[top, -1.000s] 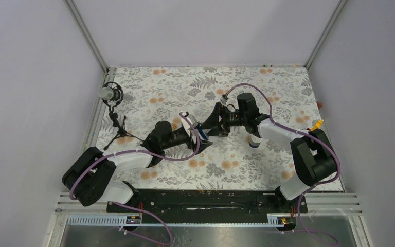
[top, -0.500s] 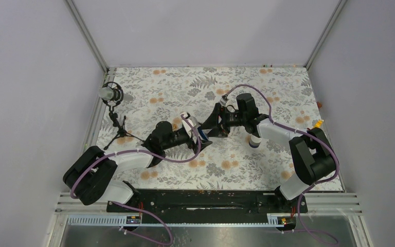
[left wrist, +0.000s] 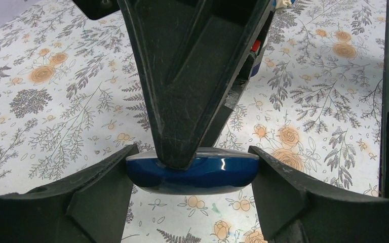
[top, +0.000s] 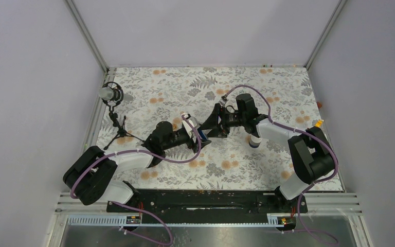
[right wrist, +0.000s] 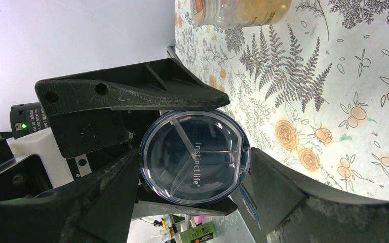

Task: Sort the pills into containers

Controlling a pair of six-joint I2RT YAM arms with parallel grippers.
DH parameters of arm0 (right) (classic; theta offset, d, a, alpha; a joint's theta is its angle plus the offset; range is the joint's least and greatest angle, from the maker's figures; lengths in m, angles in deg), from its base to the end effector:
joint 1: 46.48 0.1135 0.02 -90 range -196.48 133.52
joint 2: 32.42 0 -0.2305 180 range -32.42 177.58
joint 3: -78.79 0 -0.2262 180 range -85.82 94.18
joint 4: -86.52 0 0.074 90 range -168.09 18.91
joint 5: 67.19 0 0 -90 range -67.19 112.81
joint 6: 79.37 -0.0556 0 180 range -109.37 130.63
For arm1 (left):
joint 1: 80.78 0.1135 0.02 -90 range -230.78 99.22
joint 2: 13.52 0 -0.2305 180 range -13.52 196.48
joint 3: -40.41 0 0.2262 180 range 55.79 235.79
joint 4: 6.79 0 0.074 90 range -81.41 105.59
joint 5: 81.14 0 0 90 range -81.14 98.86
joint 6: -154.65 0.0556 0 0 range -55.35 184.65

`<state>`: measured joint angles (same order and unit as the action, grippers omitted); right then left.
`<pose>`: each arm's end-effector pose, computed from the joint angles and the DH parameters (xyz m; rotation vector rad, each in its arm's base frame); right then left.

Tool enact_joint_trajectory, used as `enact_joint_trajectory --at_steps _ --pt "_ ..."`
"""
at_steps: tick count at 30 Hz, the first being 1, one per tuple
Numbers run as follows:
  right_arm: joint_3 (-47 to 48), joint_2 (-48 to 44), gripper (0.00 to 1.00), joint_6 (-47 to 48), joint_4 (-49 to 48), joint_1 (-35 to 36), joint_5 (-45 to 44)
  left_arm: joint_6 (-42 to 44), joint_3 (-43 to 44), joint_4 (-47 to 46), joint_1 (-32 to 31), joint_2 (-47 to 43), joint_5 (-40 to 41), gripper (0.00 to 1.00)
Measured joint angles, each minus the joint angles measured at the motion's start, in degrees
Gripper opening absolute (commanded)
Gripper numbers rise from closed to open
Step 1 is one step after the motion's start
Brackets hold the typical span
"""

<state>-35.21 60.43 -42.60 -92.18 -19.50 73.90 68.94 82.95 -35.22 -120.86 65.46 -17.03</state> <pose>0.2738 0.1880 0.1902 -0.1173 2.3546 1.7032 0.1992 -0.1993 0.1881 0.9769 1.4769 -0.8436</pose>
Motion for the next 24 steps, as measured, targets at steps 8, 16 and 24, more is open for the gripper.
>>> enact_joint_trajectory --at_steps 8,16,24 --pt "-0.72 -0.09 0.88 1.75 -0.11 0.2 -0.63 1.31 -0.68 -0.04 -0.42 0.04 0.37 0.13" --pt "-0.74 -6.49 0.92 11.19 10.91 0.2 -10.99 4.94 -0.7 2.62 -1.75 2.08 -0.55 0.1" --pt "-0.98 -16.83 0.73 19.89 21.77 0.17 -22.45 7.32 -0.61 2.67 -4.44 9.22 -1.09 0.11"
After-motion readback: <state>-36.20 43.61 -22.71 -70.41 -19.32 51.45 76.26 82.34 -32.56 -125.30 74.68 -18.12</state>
